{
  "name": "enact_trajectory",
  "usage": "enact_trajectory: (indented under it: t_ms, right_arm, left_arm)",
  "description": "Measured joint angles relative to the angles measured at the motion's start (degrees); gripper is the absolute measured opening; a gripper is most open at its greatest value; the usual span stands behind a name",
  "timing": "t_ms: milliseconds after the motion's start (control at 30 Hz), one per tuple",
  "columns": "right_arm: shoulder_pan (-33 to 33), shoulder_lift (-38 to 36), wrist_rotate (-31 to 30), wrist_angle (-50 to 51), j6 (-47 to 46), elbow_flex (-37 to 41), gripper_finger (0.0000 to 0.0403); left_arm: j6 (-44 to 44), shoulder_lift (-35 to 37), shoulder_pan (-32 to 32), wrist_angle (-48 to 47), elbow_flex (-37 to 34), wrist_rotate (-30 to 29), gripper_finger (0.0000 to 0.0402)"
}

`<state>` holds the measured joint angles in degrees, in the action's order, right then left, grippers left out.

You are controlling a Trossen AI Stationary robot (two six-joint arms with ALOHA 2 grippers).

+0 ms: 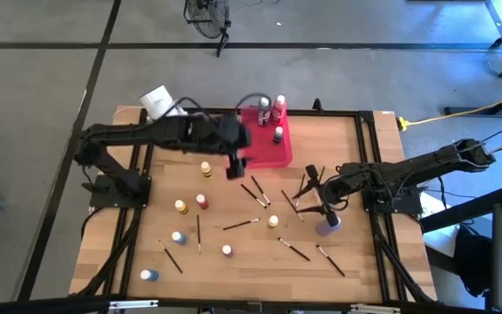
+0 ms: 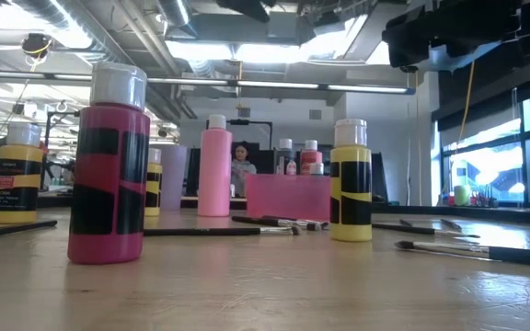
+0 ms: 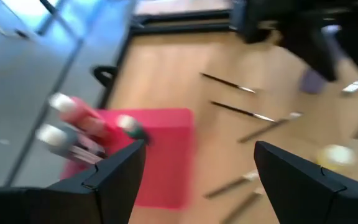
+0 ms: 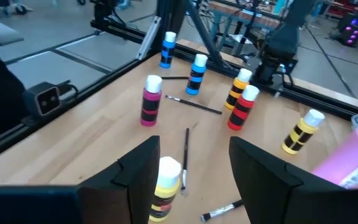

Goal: Pick & Place Paint Supplies
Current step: Put the black paint brush into the purple cup

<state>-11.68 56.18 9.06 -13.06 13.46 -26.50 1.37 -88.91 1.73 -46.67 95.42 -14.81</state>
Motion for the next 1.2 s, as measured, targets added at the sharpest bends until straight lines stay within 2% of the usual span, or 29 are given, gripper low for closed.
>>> enact_trajectory:
  t_ms: [233,533,600,767,833,1200]
  right_arm:
    - [-0.04,0.0,3.01,-1.54,-0.16,0.02,0.0197]
    - [-0.04,0.0,3.01,-1.92,-0.13,0.0,0.0197]
    - [-0.04,0.0,3.06,-1.61,-0.15,0.02,0.0197]
    - [-0.04,0.0,3.19,-0.81,-0.13,0.01,0.0197]
    - [-0.04,-0.02,3.19,-0.23,-0.13,0.02,0.0197]
    - [-0.04,-0.35,3.17,0.78,0.89,0.02,0.0197]
  left_arm:
    - [-12.23,-3.49,-9.22,-6.5,0.0,-0.45,0.0297]
    - [-17.99,-12.42,-17.29,-7.17,0.0,-6.09,0.0297]
    - [-18.58,-14.69,-17.96,-7.25,-0.04,-4.79,0.0297]
    - [-21.71,-19.88,-17.39,-7.17,-0.04,7.65,0.0297]
    - [-22.3,-21.82,-16.87,-7.22,-0.05,10.05,0.0297]
    - [-27.71,-27.11,-13.12,-6.8,-0.07,7.23,0.0297]
